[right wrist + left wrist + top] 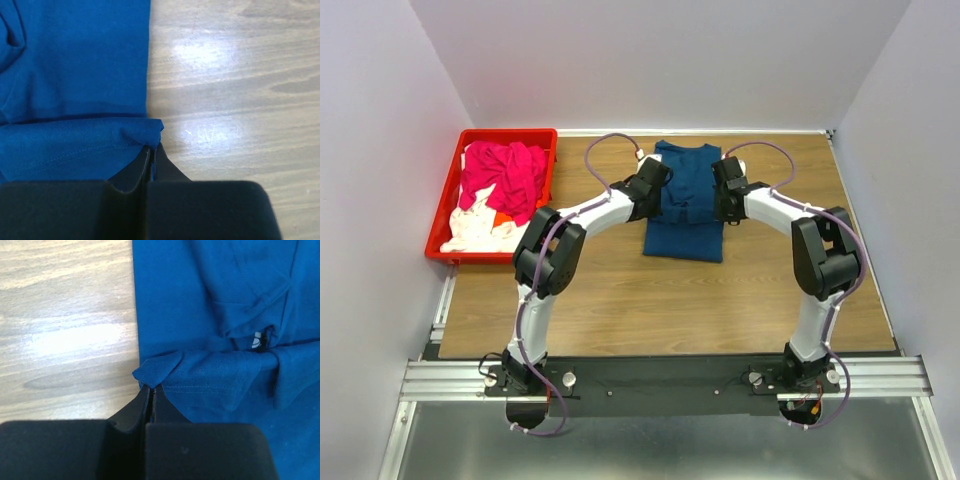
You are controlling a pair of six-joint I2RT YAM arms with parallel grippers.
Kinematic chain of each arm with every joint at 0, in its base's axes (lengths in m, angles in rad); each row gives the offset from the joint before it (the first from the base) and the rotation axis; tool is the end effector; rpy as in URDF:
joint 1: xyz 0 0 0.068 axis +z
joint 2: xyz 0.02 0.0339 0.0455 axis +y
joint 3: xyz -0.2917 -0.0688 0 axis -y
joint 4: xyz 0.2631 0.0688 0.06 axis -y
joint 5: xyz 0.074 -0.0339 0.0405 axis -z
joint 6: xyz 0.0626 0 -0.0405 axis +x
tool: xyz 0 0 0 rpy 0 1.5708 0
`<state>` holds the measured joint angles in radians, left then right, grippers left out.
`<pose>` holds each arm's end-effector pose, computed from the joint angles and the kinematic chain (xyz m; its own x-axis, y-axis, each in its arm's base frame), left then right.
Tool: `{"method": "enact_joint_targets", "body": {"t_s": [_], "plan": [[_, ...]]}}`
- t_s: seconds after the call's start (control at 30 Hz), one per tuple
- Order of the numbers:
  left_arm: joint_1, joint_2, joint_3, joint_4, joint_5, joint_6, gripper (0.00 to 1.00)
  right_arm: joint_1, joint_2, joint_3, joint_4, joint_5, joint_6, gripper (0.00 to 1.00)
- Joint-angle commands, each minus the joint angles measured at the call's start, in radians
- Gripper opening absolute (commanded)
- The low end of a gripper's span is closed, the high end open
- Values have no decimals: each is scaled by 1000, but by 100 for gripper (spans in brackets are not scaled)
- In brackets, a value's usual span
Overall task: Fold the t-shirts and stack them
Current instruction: Fold the tshirt
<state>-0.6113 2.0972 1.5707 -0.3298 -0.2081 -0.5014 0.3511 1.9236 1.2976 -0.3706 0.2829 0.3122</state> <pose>0.4274 -0.2837 0.1832 -0.7591 -0.0423 -0.6496 0.0979 0.9791 -0.1781 0.4210 0.1356 0.1691 -0.8080 0.0182 -0.5889 0.0634 0.9964 -0.0562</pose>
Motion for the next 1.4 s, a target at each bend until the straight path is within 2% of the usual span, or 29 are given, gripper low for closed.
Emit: {"method": "enact_joint_targets", "body": {"t_s": [0.0, 0.03, 0.07, 0.17, 0.2, 0.3, 0.37, 0.47, 0.5, 0.57, 0.6, 0.67, 0.8, 0.87, 1.07, 1.13, 1.37], "plan": [[24, -6, -28, 29, -16, -9, 3, -18, 15, 35, 25, 1, -19, 8], [22, -6, -29, 28, -16, -9, 6, -17, 14, 35, 24, -1, -21, 11], [24, -14, -31, 29, -10, -9, 18, -18, 3, 35, 24, -4, -21, 18], [24, -57, -64, 57, 2, -8, 33, -15, -44, 28, 24, -23, -22, 27], [24, -72, -80, 67, 9, -11, 46, -15, -58, 25, 24, -40, -25, 33], [24, -143, -139, 104, 24, -25, 67, -8, -118, 3, 24, -91, -13, 37], [21, -198, -178, 109, 39, -35, 72, 8, -161, -20, 25, -108, 4, 38], [-4, -273, -233, 112, 30, -52, 69, 43, -193, -53, 29, -143, 21, 38], [-14, -287, -245, 112, 24, -54, 60, 52, -211, -64, 35, -171, 25, 37], [-51, -319, -277, 112, 16, -69, 51, 87, -225, -101, 54, -194, 44, 35], [-62, -322, -285, 115, 24, -72, 44, 95, -229, -112, 80, -209, 53, 30], [-85, -322, -302, 139, 47, -80, 40, 107, -215, -129, 107, -234, 64, 24], [-119, -241, -264, 152, 69, -68, 26, 112, -150, -133, 153, -251, 79, 10], [-122, -209, -252, 163, 76, -63, 22, 112, -112, -123, 167, -266, 82, 9], [-123, -97, -253, 144, 156, -51, 21, 112, -29, -100, 210, -277, 94, 8], [-123, -82, -264, 126, 161, -43, 17, 112, 3, -74, 213, -271, 81, 8], [-123, -108, -345, 110, 156, -38, 16, 98, 110, 57, 211, -110, -7, 8]]}}
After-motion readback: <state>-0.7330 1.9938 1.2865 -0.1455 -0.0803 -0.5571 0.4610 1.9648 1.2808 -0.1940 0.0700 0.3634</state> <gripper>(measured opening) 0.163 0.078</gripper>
